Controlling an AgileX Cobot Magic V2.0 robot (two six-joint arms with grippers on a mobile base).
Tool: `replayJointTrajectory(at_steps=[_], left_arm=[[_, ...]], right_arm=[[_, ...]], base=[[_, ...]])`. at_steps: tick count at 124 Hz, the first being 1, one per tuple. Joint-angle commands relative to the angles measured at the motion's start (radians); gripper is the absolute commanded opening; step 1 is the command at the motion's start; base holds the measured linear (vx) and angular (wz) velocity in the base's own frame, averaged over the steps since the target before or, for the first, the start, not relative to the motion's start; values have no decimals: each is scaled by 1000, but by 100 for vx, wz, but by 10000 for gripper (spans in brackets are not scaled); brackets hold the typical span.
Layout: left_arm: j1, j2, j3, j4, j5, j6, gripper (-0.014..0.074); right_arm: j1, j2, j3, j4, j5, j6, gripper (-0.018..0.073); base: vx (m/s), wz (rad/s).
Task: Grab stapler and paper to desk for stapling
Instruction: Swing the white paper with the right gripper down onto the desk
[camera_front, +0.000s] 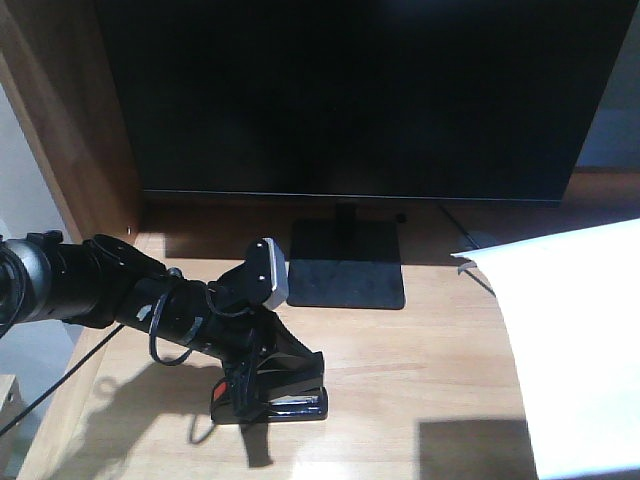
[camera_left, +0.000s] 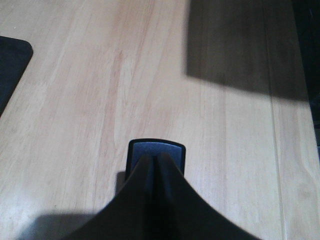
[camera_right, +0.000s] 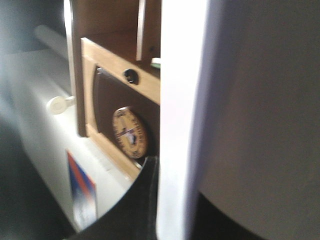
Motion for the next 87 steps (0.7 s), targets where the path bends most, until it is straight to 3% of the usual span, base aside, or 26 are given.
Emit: replayJointTrajectory(at_steps=[1, 59, 87], left_arm=[[-3, -52, -20, -49, 22, 1, -6], [-3, -52, -20, -49, 22, 1, -6], [-3, -52, -20, -49, 22, 1, -6]], right_arm=[[-8, 92, -26, 37, -69, -25, -3], [-8, 674, -26, 8, -521, -86, -3], [-8, 928, -28, -83, -523, -173, -3]], base=[[0, 0], [0, 0], [0, 0]])
